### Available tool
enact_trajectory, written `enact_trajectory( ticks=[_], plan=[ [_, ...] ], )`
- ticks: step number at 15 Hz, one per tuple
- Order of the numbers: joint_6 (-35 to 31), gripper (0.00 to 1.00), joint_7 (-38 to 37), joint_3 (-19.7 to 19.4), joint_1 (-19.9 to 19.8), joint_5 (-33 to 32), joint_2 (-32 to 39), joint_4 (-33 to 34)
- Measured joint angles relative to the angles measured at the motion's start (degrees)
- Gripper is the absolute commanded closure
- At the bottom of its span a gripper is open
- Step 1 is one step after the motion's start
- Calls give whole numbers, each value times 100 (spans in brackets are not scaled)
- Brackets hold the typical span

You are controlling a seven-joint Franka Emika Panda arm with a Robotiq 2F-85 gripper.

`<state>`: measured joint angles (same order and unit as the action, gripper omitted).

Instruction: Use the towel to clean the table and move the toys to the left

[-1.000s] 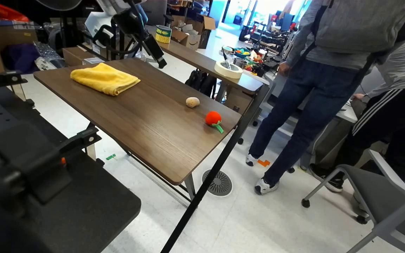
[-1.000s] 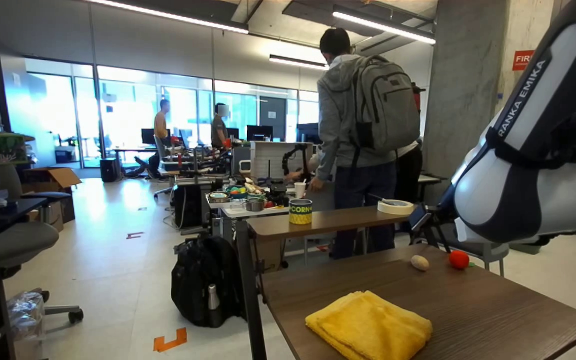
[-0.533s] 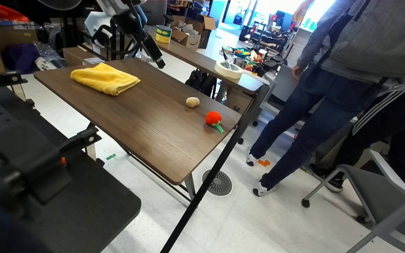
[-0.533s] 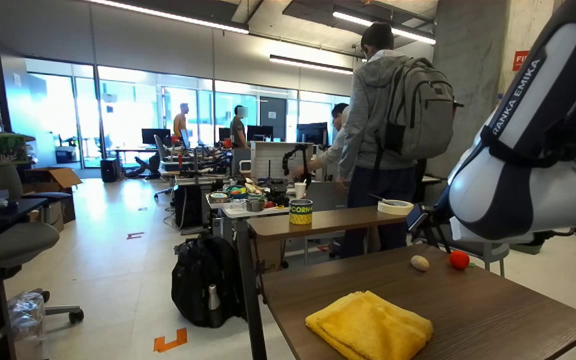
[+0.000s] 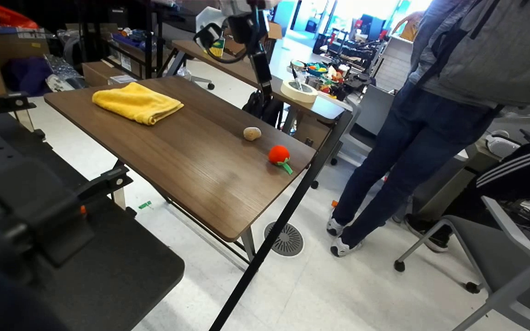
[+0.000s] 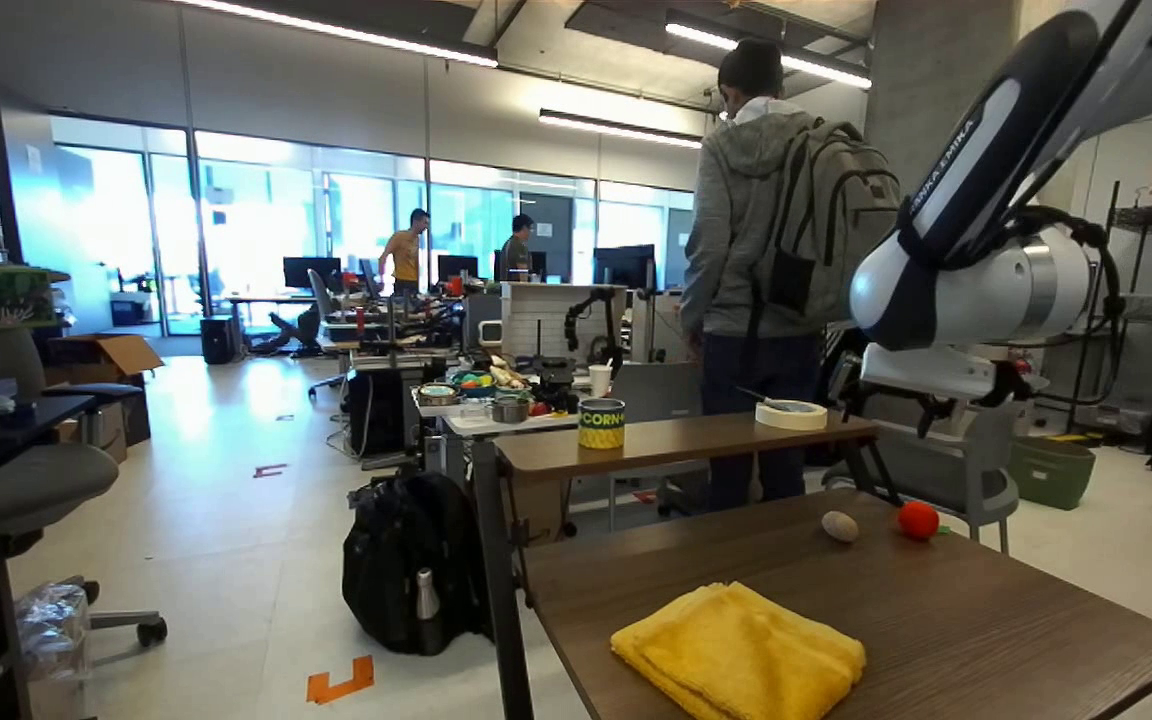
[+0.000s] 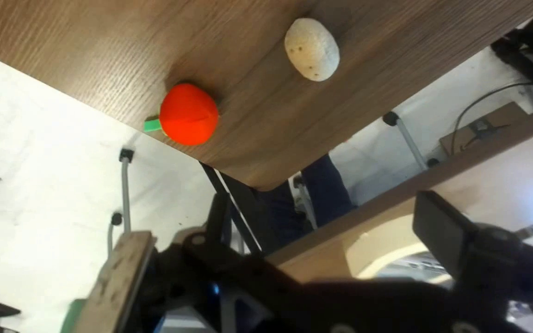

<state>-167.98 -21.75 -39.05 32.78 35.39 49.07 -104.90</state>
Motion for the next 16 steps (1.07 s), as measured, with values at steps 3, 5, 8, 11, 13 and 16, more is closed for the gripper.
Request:
enact_trajectory(
  ticks=[3, 5, 8, 11, 13, 16],
  plan=[
    [939, 0, -896, 379, -835, -956, 471, 941],
    [1398, 0, -1153, 887, -1422, -1483, 707, 1572],
    [1747, 0, -1373, 1375, -1734, -1872, 928, 2214],
    [1794, 0, -1388, 1412, -1735, -1886, 962, 2315],
    [1772, 0, -1271, 1494, -1798, -2041, 951, 2313],
    [1757, 0, -462, 2114, -2295, -2441, 936, 2355]
  ],
)
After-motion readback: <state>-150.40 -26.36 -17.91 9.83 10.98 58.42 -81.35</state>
